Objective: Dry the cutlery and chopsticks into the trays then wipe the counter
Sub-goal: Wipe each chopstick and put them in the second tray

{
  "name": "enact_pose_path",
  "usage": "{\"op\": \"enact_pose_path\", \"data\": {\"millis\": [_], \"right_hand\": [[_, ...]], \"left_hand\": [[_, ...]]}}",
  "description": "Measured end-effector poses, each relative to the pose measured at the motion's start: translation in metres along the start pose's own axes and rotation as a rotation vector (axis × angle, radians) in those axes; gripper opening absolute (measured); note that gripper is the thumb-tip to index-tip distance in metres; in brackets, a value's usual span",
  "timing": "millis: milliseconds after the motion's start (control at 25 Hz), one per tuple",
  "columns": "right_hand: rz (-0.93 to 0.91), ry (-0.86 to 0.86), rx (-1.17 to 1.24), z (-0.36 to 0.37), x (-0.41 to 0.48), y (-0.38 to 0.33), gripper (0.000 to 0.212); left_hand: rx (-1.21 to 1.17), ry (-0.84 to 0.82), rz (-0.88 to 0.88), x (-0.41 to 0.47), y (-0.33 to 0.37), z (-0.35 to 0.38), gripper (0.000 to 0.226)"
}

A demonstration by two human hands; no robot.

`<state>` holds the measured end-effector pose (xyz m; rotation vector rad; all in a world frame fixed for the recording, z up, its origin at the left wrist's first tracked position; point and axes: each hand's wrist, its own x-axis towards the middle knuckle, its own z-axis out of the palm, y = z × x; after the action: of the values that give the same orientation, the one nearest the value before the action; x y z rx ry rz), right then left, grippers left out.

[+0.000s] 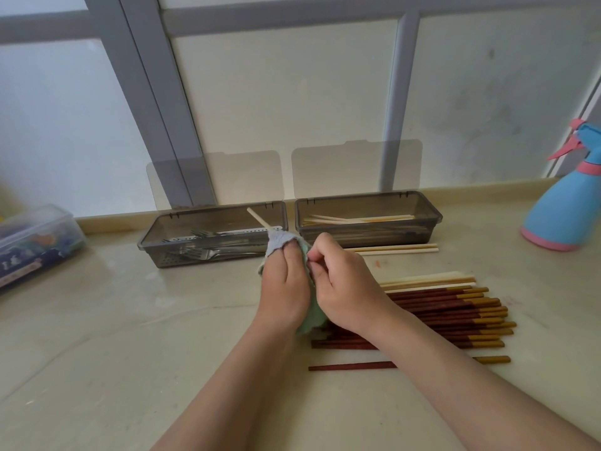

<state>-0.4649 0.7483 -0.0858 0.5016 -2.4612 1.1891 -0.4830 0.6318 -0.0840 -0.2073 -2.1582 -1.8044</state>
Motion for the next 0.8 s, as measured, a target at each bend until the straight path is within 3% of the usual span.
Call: {"op": "enact_pose_path", "data": {"millis": [80, 200, 360, 640, 800], "right_hand": [[-0.003, 0.014, 0.031, 0.0, 0.003, -0.003, 0.01], [0.057, -0.101, 0.046, -0.01, 0.001, 0.002, 0.004], [0.111, -0.214, 0.022, -0.024, -0.002, 0.007, 0.014], [0.092, -0.107, 0.128, -0.015, -0.002, 0.002, 0.014], [0.161, -0.153, 0.142, -0.023, -0.002, 0.004, 0.01]], "left_hand": [[0.015, 0.005, 0.021, -0.001, -0.001, 0.001, 0.042], [-0.059, 0.065, -0.047, 0.005, -0.001, -0.007, 0.046], [-0.152, 0.22, -0.151, 0.018, -0.007, -0.017, 0.05], [-0.034, 0.029, 0.004, -0.004, 0.002, 0.002, 0.045], [-0.137, 0.132, -0.075, 0.009, 0.0, -0.007, 0.053]]}}
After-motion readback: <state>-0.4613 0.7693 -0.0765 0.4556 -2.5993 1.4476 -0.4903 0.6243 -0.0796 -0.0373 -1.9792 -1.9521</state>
